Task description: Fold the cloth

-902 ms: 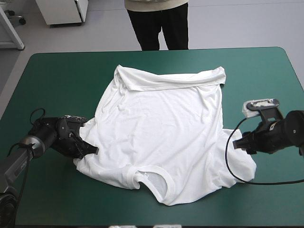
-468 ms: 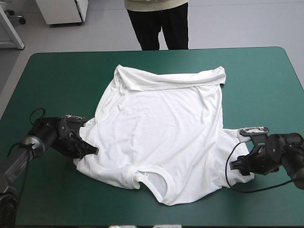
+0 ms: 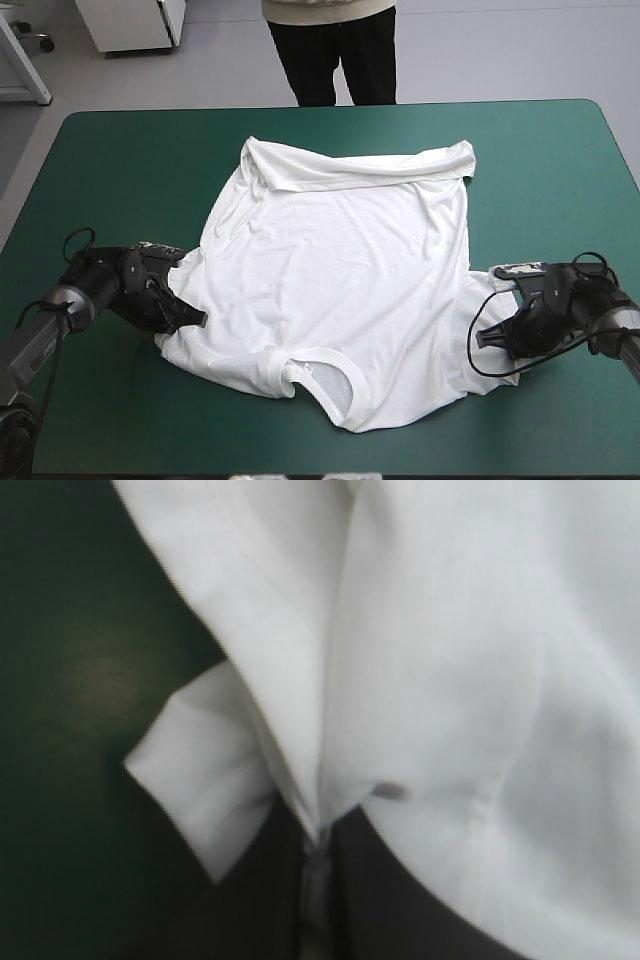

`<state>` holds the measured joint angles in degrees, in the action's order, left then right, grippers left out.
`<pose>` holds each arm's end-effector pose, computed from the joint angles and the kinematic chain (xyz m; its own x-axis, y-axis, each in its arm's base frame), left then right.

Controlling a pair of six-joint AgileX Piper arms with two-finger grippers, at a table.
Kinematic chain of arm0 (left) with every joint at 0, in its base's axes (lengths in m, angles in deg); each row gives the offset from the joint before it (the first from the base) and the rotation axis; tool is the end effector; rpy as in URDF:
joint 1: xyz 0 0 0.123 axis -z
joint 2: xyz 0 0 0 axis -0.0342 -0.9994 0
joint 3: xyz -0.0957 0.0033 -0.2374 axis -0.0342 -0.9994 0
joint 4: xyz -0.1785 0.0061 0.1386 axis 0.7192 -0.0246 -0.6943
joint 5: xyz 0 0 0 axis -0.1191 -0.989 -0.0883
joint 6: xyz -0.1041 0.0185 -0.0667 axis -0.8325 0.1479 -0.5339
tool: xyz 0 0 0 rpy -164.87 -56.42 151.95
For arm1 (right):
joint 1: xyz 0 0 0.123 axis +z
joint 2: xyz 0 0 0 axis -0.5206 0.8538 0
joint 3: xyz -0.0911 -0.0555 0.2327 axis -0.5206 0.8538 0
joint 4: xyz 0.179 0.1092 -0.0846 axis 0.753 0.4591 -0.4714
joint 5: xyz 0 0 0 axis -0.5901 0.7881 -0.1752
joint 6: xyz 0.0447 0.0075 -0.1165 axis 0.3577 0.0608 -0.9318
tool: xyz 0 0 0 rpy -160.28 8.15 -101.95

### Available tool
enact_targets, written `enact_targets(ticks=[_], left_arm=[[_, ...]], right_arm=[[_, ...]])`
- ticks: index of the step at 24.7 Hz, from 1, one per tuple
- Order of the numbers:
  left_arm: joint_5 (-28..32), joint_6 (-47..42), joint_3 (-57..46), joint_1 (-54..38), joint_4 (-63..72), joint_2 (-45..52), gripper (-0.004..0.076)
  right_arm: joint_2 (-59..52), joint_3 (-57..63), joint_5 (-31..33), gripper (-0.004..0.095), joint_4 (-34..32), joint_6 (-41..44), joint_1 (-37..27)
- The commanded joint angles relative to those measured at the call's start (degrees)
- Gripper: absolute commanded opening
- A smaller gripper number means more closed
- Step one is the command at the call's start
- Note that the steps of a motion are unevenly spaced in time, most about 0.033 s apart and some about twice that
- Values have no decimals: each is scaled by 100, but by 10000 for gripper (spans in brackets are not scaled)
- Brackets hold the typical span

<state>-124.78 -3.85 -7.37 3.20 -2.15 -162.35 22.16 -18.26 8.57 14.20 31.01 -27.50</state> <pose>0.2359 -0.0293 0.1503 -0.9594 0.2382 -0.1511 0.2468 0.9682 -0.0407 0.2065 0.0187 0.1560 -0.9794 -0.1604 -0.1226 -0.1647 0.9860 0.0256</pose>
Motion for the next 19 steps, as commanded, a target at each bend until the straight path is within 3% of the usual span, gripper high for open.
enact_targets(ticks=[1,6,13,19], left_arm=[[456,9,-203,69,612,-280,-9],[525,9,-203,69,587,-75,-9],[240,33,486,69,565,1248,-9],[149,61,2165,69,542,2081,-9]], right_arm=[[29,49,-45,-9,370,-347,-35],[-314,49,-52,-14,358,-333,-35],[-1959,-814,88,-17,444,-333,-35],[-2593,-2526,100,-17,669,-531,-35]])
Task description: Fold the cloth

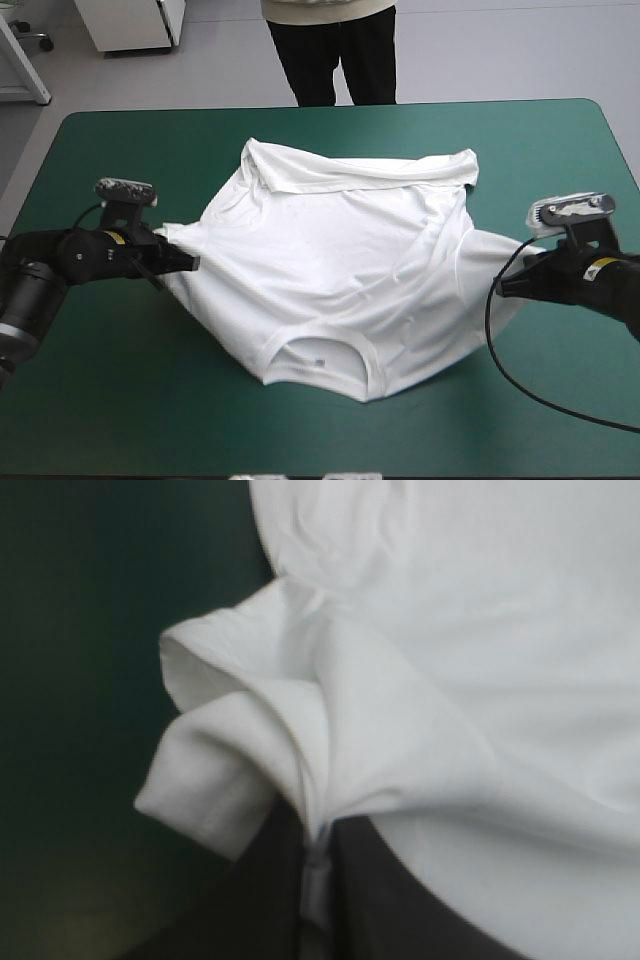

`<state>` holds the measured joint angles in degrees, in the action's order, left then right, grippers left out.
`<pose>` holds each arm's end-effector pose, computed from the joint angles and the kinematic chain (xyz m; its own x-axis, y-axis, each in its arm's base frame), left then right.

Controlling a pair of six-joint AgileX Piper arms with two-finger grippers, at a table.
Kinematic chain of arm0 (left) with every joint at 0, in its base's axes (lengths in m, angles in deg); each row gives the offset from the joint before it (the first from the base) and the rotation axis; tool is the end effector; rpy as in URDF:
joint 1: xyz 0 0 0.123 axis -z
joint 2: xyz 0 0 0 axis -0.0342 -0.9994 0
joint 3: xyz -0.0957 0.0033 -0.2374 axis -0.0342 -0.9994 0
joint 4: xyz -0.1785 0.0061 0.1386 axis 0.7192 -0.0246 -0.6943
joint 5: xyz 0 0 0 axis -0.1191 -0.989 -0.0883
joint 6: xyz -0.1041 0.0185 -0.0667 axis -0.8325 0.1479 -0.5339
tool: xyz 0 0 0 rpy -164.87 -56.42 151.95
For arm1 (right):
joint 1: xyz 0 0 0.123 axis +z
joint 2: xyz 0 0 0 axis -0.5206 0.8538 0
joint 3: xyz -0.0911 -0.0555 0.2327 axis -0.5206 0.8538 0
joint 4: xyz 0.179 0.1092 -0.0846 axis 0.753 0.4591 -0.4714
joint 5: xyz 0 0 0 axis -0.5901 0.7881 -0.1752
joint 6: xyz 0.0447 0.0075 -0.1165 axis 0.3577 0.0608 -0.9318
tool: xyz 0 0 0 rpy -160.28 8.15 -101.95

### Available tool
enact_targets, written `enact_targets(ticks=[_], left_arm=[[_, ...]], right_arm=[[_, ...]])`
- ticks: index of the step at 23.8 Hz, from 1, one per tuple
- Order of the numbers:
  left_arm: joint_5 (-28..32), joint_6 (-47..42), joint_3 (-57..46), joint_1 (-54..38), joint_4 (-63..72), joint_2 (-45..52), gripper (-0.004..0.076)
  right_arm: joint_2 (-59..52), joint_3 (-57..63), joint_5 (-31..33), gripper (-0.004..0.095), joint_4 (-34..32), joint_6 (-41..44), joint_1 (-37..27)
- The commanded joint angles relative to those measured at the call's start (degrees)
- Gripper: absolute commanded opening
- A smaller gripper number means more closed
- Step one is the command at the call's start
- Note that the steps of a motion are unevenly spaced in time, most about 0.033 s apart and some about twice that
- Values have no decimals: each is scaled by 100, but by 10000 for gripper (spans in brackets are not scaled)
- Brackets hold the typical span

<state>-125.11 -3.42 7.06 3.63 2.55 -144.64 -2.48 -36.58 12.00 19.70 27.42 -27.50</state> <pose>0.2436 -0.0395 0.2956 -0.7359 0.1764 -0.6538 0.2556 0.9664 -0.0270 0.1883 0.0274 0.3320 -0.6656 -0.1474 -0.7316 -0.2215 0.9752 0.0050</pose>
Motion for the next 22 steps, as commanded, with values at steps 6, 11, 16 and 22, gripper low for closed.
enact_targets(ticks=[6,11,16,22], left_arm=[[92,446,3270,26,71,357,-9],[198,593,4973,26,71,346,-9],[334,765,6268,26,141,346,-9],[378,845,6935,26,141,346,-9]], right_arm=[[-40,-2797,-875,-17,318,-597,-35],[10,-4110,-1075,-17,318,-879,-35],[51,-5242,-1062,-17,322,-1154,-35],[60,-6162,-987,-17,322,-1286,-35]])
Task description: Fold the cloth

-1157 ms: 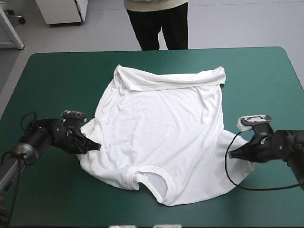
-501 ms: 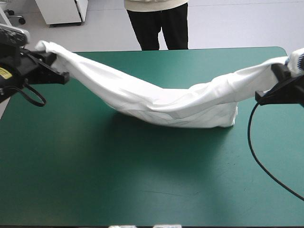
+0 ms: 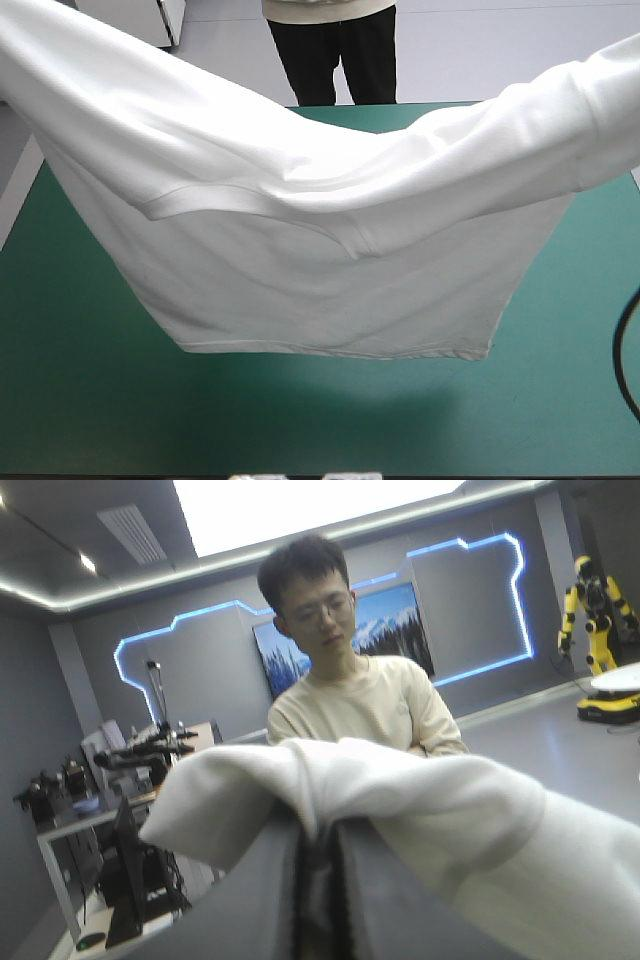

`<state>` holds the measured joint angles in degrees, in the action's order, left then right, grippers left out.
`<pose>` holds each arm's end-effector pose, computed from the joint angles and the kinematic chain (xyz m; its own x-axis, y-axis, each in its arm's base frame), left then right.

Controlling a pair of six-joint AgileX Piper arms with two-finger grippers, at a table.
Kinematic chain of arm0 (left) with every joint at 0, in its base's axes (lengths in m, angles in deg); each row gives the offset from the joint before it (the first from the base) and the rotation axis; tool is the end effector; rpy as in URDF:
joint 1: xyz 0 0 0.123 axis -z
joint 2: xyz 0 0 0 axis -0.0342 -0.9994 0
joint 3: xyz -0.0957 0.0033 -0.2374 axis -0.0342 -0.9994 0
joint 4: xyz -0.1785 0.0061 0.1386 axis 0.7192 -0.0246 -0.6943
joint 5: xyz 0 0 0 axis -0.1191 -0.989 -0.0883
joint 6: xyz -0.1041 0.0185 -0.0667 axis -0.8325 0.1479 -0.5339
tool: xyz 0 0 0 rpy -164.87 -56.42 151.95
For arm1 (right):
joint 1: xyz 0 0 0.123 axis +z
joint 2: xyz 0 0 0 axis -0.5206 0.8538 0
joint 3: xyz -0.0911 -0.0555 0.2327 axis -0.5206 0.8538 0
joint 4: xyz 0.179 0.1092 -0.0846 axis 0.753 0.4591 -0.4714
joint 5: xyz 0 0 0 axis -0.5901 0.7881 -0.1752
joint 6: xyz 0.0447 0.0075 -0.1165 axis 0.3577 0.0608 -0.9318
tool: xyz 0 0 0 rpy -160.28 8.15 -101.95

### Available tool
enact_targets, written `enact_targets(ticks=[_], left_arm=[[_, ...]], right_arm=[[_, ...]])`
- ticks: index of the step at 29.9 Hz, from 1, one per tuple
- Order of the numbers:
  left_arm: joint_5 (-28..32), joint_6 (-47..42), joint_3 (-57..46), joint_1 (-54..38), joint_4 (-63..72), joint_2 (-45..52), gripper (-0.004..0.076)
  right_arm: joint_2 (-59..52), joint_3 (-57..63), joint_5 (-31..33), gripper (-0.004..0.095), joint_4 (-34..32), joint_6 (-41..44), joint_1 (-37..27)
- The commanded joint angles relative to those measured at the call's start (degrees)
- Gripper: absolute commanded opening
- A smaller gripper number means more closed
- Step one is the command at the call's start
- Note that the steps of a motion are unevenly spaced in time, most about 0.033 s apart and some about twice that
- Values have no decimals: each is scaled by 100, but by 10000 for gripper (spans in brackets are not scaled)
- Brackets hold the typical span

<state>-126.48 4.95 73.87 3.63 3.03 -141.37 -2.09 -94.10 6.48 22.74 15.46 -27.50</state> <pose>0.1013 -0.0267 0.6267 0.3702 0.2087 -0.9052 0.1356 0.9519 0.2749 0.0615 0.0227 0.6106 0.3765 -0.2347 -0.8962 -0.1107 0.9491 -0.2950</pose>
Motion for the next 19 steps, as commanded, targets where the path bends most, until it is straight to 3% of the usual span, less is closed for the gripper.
enact_targets(ticks=[1,12,15,19], left_arm=[[516,8,253,26,93,18,-9],[-682,-494,-574,26,68,-295,-9],[-1097,-645,-1199,26,68,-492,-9],[-1081,-656,-2105,26,79,-883,-9]], right_arm=[[21,-467,-432,-17,18,-90,-35],[632,-220,940,-17,-206,438,-35],[836,368,964,-17,-407,609,-35],[1125,1561,504,-17,-716,851,-35]])
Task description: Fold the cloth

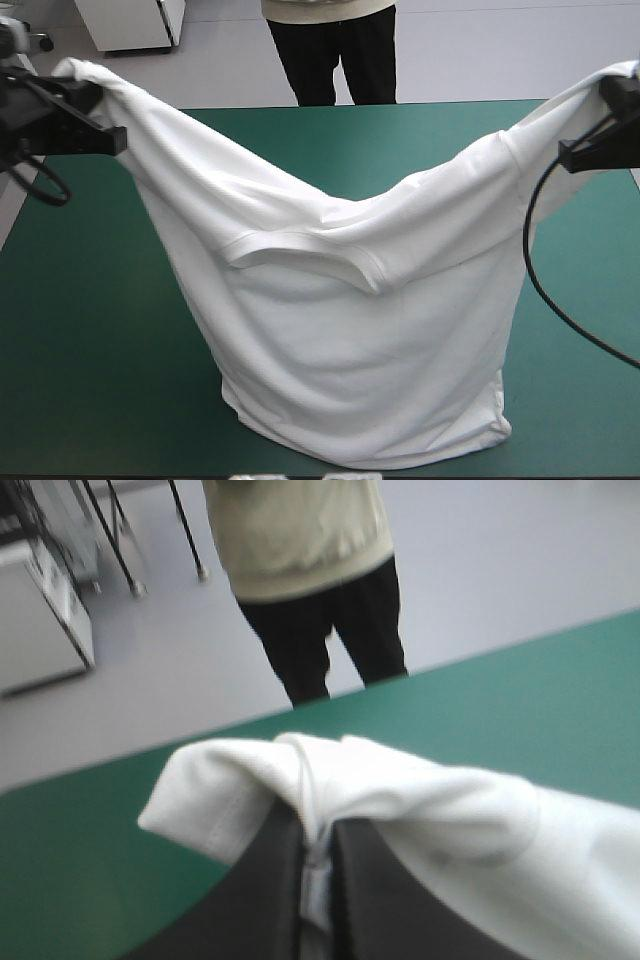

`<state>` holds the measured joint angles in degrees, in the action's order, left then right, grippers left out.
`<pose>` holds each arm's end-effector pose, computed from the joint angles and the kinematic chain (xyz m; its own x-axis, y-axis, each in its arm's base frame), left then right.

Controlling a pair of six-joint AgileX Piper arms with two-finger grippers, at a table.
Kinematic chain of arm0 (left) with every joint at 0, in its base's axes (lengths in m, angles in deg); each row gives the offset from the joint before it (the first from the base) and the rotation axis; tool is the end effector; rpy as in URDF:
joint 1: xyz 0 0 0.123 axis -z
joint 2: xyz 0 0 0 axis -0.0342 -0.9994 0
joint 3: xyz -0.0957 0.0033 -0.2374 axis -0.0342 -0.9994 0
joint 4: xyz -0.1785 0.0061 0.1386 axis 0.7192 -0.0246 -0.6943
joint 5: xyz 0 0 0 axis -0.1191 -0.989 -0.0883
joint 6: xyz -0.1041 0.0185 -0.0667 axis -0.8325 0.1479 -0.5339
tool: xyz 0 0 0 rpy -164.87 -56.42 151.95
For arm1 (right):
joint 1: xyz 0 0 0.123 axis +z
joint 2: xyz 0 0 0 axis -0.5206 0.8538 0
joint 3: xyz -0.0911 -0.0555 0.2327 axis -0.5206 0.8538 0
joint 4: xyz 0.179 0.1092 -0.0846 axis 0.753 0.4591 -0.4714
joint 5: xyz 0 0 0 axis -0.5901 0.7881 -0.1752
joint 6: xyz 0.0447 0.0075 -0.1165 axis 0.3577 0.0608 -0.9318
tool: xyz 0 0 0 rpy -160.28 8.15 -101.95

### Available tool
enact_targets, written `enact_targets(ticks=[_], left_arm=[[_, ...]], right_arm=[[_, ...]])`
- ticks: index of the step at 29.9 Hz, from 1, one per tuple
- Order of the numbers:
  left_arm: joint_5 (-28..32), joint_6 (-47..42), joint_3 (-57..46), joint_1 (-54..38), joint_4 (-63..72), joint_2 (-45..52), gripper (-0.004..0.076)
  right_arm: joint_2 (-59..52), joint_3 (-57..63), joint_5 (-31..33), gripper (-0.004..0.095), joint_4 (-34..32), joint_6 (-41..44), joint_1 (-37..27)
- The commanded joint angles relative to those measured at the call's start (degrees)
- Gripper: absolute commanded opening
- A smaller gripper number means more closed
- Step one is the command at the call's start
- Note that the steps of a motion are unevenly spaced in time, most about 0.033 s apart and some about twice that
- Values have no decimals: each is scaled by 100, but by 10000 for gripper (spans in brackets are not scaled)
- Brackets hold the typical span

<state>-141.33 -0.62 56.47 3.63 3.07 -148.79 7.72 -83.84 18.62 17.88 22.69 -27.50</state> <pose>0.2171 -0.0412 0.5049 -0.2991 0.2159 -0.9295 0.3059 0.9443 0.1209 0.1779 0.0244 0.5230 -0.1852 -0.2255 -0.9565 -0.2068 0.9605 -0.1864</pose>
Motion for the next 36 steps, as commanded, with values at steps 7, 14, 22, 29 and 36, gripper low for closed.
enact_targets(ticks=[7,14,22,29,36], left_arm=[[1375,-74,-971,26,102,-1422,-9],[3322,-63,-971,26,305,-2705,-9],[4017,149,-920,61,621,-3694,-9],[3907,222,-832,61,932,-4178,39],[3473,584,-615,61,1312,-4205,380]], right_arm=[[1161,1664,-2000,-17,-341,217,-46],[2429,1664,-3360,-17,-342,209,-91],[3474,1555,-3994,-17,-290,229,-330],[4155,1081,-3440,100,-265,181,-342],[4221,693,-3089,543,-28,178,-387]])
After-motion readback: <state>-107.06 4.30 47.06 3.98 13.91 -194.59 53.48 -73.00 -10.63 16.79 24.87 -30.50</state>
